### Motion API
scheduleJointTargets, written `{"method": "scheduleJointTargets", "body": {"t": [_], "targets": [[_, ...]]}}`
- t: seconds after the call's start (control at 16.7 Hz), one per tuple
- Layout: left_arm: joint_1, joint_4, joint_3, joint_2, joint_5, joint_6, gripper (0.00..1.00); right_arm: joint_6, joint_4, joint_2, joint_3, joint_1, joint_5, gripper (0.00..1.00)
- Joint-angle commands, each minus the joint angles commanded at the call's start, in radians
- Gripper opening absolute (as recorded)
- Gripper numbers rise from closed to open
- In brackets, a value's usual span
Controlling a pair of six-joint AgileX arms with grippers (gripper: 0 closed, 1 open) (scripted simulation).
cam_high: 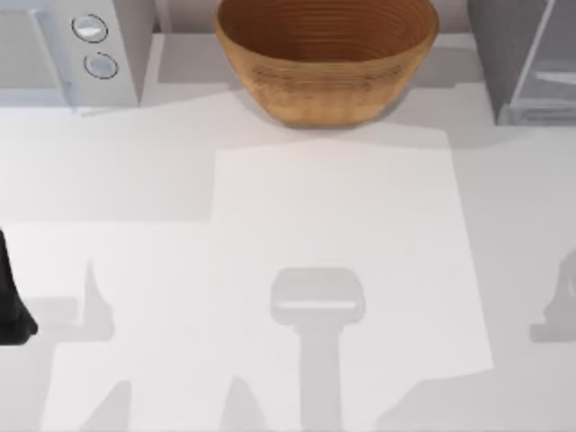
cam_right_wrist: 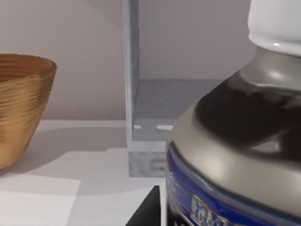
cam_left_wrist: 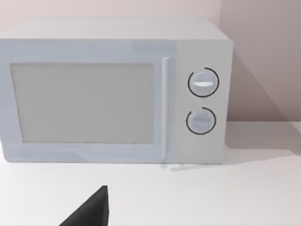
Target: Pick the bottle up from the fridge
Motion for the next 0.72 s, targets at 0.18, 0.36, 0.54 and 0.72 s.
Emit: {"method": "scheduleJointTargets", "body": {"t": [0.18,0.36,0.54,0.72], "targets": [[0.000,0.000,0.000,0.000,0.000,0.000,1.00,-0.004,0.029,0.026,0.028,0.025,0.010,0.00],[0.000,0.000,0.000,0.000,0.000,0.000,1.00,-0.017,0.142,0.140,0.137,0.117,0.058,0.00],[0.000,0.000,0.000,0.000,0.000,0.000,1.00,-0.031,0.307,0.350,0.298,0.255,0.141,0.00],[0.000,0.000,0.000,0.000,0.000,0.000,1.00,-0.039,0.474,0.649,0.477,0.409,0.251,0.00]]}}
